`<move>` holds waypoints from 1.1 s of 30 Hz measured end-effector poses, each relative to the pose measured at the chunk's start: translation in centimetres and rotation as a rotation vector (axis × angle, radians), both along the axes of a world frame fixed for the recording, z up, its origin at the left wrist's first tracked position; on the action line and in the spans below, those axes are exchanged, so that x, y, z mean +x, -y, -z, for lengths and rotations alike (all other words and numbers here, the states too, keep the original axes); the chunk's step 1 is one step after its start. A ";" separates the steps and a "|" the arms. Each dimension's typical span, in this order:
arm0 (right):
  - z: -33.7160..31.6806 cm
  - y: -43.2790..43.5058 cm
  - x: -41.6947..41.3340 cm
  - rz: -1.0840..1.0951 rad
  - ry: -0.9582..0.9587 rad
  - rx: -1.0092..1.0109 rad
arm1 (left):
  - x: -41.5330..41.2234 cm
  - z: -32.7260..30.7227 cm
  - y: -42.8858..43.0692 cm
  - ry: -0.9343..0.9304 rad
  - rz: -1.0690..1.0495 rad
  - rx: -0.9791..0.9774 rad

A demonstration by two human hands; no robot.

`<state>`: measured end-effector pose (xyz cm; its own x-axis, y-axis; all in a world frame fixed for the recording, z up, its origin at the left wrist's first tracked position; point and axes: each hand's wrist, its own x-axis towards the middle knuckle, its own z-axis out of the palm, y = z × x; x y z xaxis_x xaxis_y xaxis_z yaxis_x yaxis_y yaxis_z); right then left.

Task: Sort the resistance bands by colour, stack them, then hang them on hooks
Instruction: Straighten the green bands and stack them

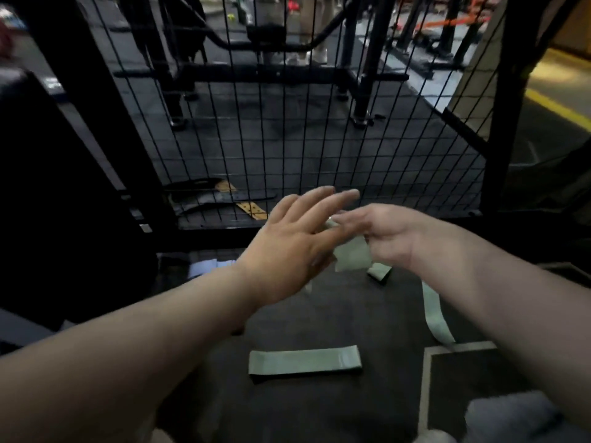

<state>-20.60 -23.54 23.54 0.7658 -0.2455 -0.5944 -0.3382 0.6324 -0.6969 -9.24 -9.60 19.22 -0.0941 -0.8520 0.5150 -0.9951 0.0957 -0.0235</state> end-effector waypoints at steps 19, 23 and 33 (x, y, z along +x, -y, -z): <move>0.0 -5.8 -3.7 0.175 -0.093 -0.248 | -1.6 -1.5 -2.9 -1.585 -0.219 0.106; -0.4 -4.6 -3.4 0.152 -0.038 -0.684 | -1.1 -2.0 -2.6 -1.735 -0.132 0.142; -1.9 -5.5 -3.1 0.153 0.159 -0.938 | -1.7 -2.3 -2.6 -1.761 0.037 0.396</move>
